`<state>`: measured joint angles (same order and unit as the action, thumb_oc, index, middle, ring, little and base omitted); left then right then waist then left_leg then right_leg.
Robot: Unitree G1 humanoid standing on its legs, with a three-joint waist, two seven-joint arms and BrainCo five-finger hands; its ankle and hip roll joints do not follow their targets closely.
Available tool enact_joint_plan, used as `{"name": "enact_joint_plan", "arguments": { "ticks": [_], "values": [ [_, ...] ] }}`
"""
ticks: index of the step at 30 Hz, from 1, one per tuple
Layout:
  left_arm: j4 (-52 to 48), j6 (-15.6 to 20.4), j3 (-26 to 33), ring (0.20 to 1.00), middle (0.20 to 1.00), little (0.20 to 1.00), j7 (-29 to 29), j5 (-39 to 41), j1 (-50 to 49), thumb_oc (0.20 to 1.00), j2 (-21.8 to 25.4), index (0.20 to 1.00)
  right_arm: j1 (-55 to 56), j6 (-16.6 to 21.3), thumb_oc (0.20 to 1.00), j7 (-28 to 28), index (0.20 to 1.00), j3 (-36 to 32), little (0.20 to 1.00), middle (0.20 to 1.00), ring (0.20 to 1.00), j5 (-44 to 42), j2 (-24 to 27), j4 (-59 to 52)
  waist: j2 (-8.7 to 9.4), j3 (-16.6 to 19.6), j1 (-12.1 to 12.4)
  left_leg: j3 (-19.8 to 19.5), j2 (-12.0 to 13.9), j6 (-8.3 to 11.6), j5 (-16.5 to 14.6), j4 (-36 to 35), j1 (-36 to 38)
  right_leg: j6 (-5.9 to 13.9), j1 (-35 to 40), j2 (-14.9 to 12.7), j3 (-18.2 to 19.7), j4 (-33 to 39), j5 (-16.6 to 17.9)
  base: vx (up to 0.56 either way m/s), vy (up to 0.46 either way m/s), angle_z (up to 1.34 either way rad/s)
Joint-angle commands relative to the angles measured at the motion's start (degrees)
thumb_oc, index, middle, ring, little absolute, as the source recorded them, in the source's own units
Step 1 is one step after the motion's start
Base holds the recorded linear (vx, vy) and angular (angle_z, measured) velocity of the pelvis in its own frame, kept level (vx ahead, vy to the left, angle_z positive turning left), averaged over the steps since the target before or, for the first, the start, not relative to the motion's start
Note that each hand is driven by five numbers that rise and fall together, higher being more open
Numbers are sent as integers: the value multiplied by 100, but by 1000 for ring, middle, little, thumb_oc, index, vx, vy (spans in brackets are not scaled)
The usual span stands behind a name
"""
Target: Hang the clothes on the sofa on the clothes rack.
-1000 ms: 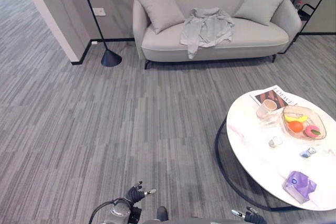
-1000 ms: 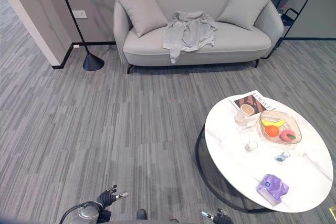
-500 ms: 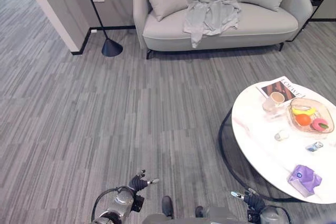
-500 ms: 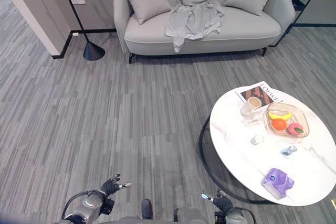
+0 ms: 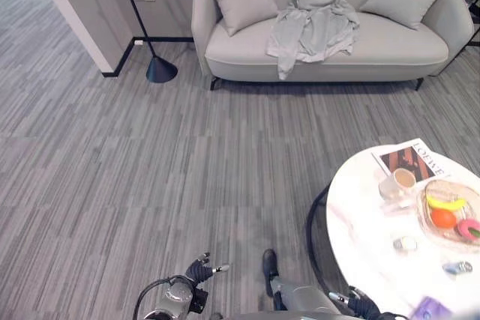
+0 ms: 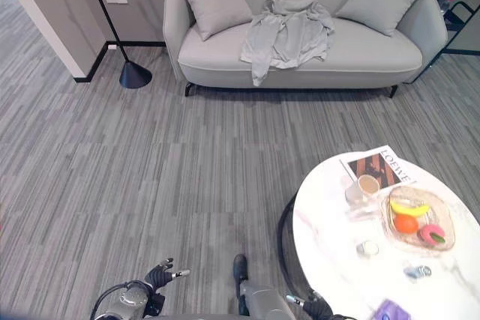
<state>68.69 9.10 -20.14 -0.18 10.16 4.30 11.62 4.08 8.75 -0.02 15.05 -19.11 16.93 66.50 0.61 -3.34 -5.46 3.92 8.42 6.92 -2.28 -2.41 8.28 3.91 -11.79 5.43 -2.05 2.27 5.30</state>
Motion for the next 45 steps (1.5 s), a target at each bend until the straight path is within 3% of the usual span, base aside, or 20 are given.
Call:
{"name": "enact_joint_plan", "arguments": {
  "ticks": [1, 2, 4, 6, 8, 10, 12, 14, 15, 21, 23, 24, 26, 27, 29, 30, 32, 37, 41, 45],
  "values": [
    [-126, 234, 246, 1000, 1000, 1000, 5, 370, 246, 1000, 64, 1000, 60, 196, 1000, 42, 1000, -51, 1000, 1000, 1000, -13, 232, -313, -72, 11, -84, -132, -511, 50, 523, 737, 292, 404, 10, -199, 565, 126, 48, 242, -235, 15],
    [-127, 234, 245, 1000, 1000, 1000, 5, 370, 246, 1000, 62, 1000, 62, 194, 1000, 42, 1000, -52, 1000, 1000, 1000, -13, 233, -315, -74, 15, -92, -141, -508, 52, 516, 753, 279, 402, 7, -199, 557, 124, 46, 269, -282, 11],
    [-274, 223, 252, 1000, 1000, 1000, 17, 436, 211, 1000, 108, 1000, 198, 223, 1000, 45, 1000, -135, 1000, 1000, 1000, -116, 426, -673, 141, -131, -44, -118, -470, 140, 1132, 2456, -538, 138, 326, -311, 782, -22, -312, 286, -291, -7],
    [-269, 208, 256, 1000, 1000, 1000, 48, 428, 227, 1000, 114, 1000, 175, 216, 1000, -4, 1000, -151, 1000, 1000, 1000, -147, 474, -702, 238, -203, 10, -66, -459, 77, 1203, 2869, -783, 74, 403, -376, 841, -92, -385, 187, -165, -16],
    [-277, 210, 240, 1000, 1000, 1000, 48, 509, 269, 1000, 77, 1000, 142, 194, 1000, -31, 1000, -163, 1000, 1000, 1000, -186, 536, -691, 322, -280, 121, 10, -541, -163, 897, 2957, -1182, 28, 583, -450, 967, -161, -526, 300, -159, -47],
    [-371, 221, 214, 1000, 1000, 1000, 15, 592, 260, 1000, 13, 1000, 83, 196, 1000, -33, 1000, -250, 1000, 1000, 1000, -246, 594, -748, 322, -296, 253, 282, -553, -285, 478, 2032, -1707, 80, 856, -586, 996, -139, -713, 439, -73, -20],
    [-432, 225, 183, 1000, 1000, 1000, -2, 606, 252, 1000, -6, 1000, 74, 198, 1000, -25, 1000, -257, 1000, 1000, 1000, -246, 607, -772, 269, -333, 311, 419, -527, -281, 452, 1359, -1722, 96, 1025, -597, 962, -95, -822, 375, 14, -7],
    [-583, 250, 161, 1000, 1000, 1000, -26, 668, 242, 1000, -19, 1000, -11, 222, 1000, -60, 1000, -221, 1000, 1000, 1000, -217, 629, -782, 94, -372, 497, 558, -569, -205, 983, 84, -1978, 116, 1329, -499, 981, -37, -960, 549, 23, -7],
    [-500, 252, 203, 1000, 1000, 1000, -25, 727, 229, 1000, -67, 1000, -60, 232, 1000, -120, 1000, -234, 1000, 1000, 1000, -160, 604, -625, 105, -388, 661, 423, -658, -104, 924, -259, -2647, 123, 1659, -513, 1096, -5, -1111, 602, 13, -2],
    [-226, 262, 424, 1000, 1000, 1000, -61, 662, 7, 1000, -31, 1000, 31, 160, 1000, 9, 1000, -184, 1000, 1000, 1000, 118, 425, -552, 8, -128, 728, 692, -658, -109, 1343, -259, -2396, 300, 2183, -764, 1401, -49, -1491, 506, 110, -43],
    [-122, 235, 507, 1000, 1000, 1000, -48, 620, 9, 1000, 2, 1000, 18, 146, 1000, 83, 1000, -164, 1000, 1000, 1000, 124, 339, -500, 142, 28, 743, 717, -766, -187, 1233, -259, -2227, 485, 2124, -1007, 1482, -408, -1425, 598, 111, -88],
    [-164, 218, 526, 1000, 1000, 1000, -60, 546, 5, 1000, 103, 1000, -35, 106, 1000, 148, 1000, -129, 1000, 1000, 1000, 160, 283, -464, 300, 84, 740, 830, -996, -403, 941, -259, -1784, 808, 1768, -1308, 1589, -1529, -498, 736, 133, -94],
    [-261, 219, 539, 1000, 1000, 1000, -41, 558, 24, 1000, 172, 1000, -142, 100, 1000, 146, 1000, -150, 1000, 1000, 1000, 128, 282, -480, 267, -38, 723, 938, -1044, -544, 765, -259, -1494, 857, 1223, -1322, 1674, -2453, 344, 480, 106, -33],
    [-258, 215, 557, 1000, 1000, 1000, -16, 531, 32, 1000, 194, 1000, -195, 92, 1000, 123, 1000, -120, 1000, 1000, 1000, 182, 277, -487, 215, -31, 762, 1019, -995, -556, 681, -259, -1402, 826, 1037, -1378, 1570, -2479, 454, 315, 71, 12],
    [-285, 234, 585, 1000, 1000, 1000, 22, 576, 97, 1000, 243, 1000, -190, 121, 1000, 86, 1000, -104, 1000, 1000, 1000, 158, 197, -508, 158, -86, 748, 1061, -949, -534, 487, -259, -1072, 626, 770, -1538, 1108, -2267, 139, 482, 34, 30],
    [-344, 266, 557, 1000, 1000, 1000, 39, 593, 128, 1000, 306, 1000, -157, 101, 1000, 106, 1000, -98, 1000, 1000, 1000, 148, 174, -445, 82, -43, 631, 1086, -892, -486, 281, -259, -814, 617, 492, -1380, 617, -1422, -397, 495, -12, 22],
    [-346, 265, 539, 1000, 1000, 1000, 49, 602, 158, 1000, 318, 1000, -162, 98, 1000, 102, 1000, -97, 1000, 1000, 1000, 118, 159, -401, 82, -98, 538, 1054, -904, -469, 192, -259, -689, 653, 412, -1271, 535, -1136, -445, 351, -53, -6],
    [-288, 293, 501, 1000, 1000, 1000, 58, 488, 318, 1000, 331, 1000, -120, 108, 1000, 93, 1000, -94, 1000, 1000, 1000, 29, 117, -248, 75, -288, 132, 858, -1069, -411, -305, -259, -25, 892, -428, -536, 454, 178, -87, 350, -73, 21],
    [-150, 278, 425, 1000, 1000, 1000, 39, 338, 345, 1000, 256, 1000, -63, 98, 1000, 71, 1000, -9, 1000, 1000, 1000, 121, 101, -163, 137, -253, 52, 720, -1120, -361, -502, -259, 247, 866, -423, -551, -137, 272, 107, 318, -186, 61],
    [-39, 299, 387, 1000, 1000, 1000, 15, 301, 326, 1000, 159, 1000, 88, 113, 1000, 106, 1000, -56, 1000, 1000, 1000, 124, 216, 112, 44, -85, -72, 565, -874, -207, -439, -259, 466, 687, -123, -405, 233, 203, 202, 347, -267, 43]
  ]
}}
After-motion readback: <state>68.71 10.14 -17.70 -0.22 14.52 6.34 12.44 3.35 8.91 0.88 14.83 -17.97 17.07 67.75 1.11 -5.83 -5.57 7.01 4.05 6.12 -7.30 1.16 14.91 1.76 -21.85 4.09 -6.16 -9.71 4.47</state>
